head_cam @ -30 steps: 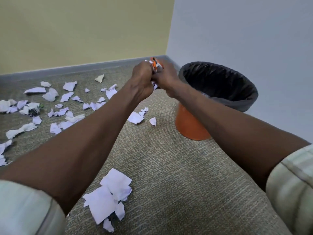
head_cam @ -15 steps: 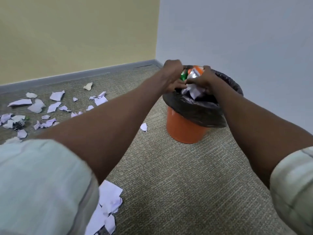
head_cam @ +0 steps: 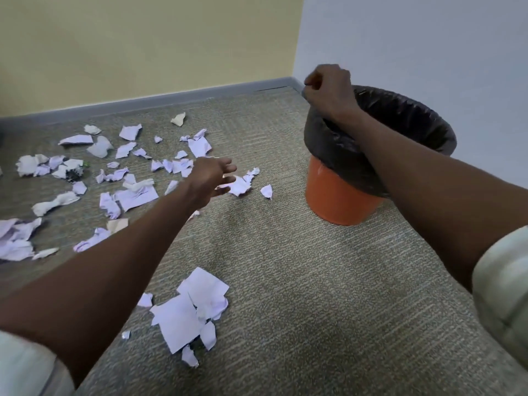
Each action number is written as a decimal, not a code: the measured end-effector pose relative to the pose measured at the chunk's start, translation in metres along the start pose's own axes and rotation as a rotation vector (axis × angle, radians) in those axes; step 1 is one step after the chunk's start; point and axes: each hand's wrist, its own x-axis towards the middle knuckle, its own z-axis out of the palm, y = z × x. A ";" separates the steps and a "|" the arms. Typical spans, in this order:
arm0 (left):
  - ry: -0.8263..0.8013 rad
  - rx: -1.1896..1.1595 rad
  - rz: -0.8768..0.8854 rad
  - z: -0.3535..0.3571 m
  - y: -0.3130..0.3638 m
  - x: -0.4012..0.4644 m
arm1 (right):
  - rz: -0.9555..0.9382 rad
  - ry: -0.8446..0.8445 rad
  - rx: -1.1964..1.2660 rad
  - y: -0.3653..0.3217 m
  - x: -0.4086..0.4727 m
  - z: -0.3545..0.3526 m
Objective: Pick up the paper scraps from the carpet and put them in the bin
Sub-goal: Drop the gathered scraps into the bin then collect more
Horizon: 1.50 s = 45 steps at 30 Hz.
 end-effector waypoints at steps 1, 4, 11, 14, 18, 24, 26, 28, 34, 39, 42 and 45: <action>0.002 0.052 -0.010 -0.010 -0.011 -0.001 | -0.060 -0.067 -0.005 -0.008 -0.004 0.011; -0.020 0.249 -0.013 -0.038 -0.042 -0.010 | -0.181 -0.346 -0.020 -0.031 -0.029 0.047; -0.052 0.905 0.136 -0.090 -0.120 -0.048 | -0.313 -1.195 -0.237 -0.063 -0.134 0.148; -0.021 1.199 0.067 -0.119 -0.163 -0.068 | -0.437 -1.349 -0.377 -0.074 -0.187 0.177; -0.019 1.296 0.042 -0.143 -0.209 -0.106 | -0.554 -1.413 -0.491 -0.075 -0.243 0.194; 0.071 1.354 0.095 -0.148 -0.243 -0.135 | -0.672 -1.375 -0.598 -0.069 -0.276 0.206; 0.106 1.363 0.113 -0.145 -0.248 -0.139 | -0.695 -1.341 -0.614 -0.067 -0.282 0.209; 0.125 1.350 0.127 -0.142 -0.251 -0.141 | -0.713 -1.295 -0.607 -0.065 -0.287 0.211; 0.121 1.421 0.129 -0.136 -0.261 -0.139 | -0.808 -1.221 -0.334 -0.064 -0.298 0.215; 0.179 1.310 0.378 -0.128 -0.264 -0.141 | -0.824 -1.146 -0.241 -0.064 -0.307 0.212; 0.170 1.182 0.441 -0.117 -0.263 -0.143 | -0.733 -1.131 -0.122 -0.062 -0.310 0.213; 0.153 1.033 0.395 -0.113 -0.259 -0.140 | -0.612 -1.115 -0.023 -0.059 -0.315 0.218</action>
